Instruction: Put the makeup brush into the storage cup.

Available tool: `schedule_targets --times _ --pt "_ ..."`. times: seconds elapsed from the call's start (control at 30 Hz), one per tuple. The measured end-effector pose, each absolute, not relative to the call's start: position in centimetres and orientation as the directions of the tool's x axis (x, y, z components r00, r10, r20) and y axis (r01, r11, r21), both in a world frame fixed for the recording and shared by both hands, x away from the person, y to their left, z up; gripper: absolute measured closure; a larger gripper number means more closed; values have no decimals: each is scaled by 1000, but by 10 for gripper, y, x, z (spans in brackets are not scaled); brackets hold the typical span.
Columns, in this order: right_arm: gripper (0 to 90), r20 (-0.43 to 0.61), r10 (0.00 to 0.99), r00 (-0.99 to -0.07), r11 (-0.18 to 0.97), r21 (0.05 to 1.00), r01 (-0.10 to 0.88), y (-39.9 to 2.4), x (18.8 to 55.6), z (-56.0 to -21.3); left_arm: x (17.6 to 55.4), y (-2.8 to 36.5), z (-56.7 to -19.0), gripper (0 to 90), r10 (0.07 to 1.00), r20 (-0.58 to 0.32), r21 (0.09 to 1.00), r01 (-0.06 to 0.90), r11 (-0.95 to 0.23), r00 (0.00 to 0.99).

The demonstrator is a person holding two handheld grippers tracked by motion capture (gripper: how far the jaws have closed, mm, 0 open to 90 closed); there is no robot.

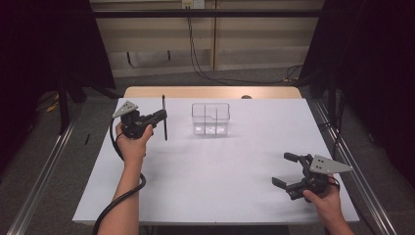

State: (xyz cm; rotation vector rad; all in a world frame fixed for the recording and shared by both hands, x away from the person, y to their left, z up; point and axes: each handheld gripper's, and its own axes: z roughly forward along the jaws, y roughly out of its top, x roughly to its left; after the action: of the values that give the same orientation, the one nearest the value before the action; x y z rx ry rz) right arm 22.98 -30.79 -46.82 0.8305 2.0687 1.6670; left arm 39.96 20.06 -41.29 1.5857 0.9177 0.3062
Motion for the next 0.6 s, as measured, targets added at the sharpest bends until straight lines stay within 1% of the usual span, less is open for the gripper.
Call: schedule_targets --times 0.27,0.6 --pt "0 86 638 -765 138 965 224 -307 230 -469 400 198 -410 845 694 -308 927 368 66 651" --pt "0 84 639 -765 138 965 222 -309 230 -468 403 193 -407 845 692 -296 934 352 64 658"
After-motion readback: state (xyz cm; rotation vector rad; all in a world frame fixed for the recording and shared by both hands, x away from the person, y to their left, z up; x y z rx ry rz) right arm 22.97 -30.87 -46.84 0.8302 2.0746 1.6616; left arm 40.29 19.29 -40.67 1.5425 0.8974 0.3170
